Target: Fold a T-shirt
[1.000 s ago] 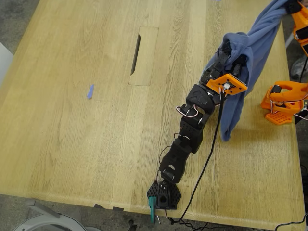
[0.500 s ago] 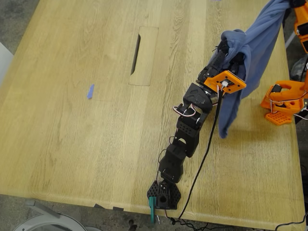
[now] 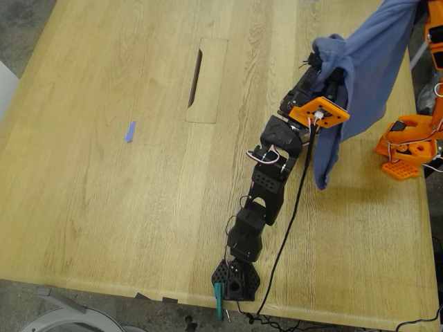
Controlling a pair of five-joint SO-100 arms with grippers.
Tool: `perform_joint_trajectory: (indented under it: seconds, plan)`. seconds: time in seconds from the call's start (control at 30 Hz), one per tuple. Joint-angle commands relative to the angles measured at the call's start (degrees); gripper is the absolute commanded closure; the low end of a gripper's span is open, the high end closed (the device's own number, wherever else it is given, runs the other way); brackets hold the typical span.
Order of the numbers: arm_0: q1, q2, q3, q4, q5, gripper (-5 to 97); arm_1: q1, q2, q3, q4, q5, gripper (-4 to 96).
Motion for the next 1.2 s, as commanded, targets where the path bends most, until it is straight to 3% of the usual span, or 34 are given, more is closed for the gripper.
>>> perform_joint_trajectory:
  seconds: [0.0, 0.57, 1.1, 1.17]
  plan:
    - [-5.3, 21.7, -1.7, -5.2, -2.1, 92, 1.1, -2.2, -6.9, -0.8, 0.5, 91.2]
    - [-14.5, 26.5, -1.1, -5.3, -7.0, 92, -13.0, -6.8, -9.5, 4.7, -2.9, 91.2]
    - [-16.1, 27.2, 1.2, -6.2, -24.9, 92, -26.8, -7.0, -12.1, 14.3, -3.1, 91.2]
    - [-15.1, 27.2, 1.8, -6.0, -27.3, 92, -31.9, -7.5, -12.0, 15.1, -5.5, 91.2]
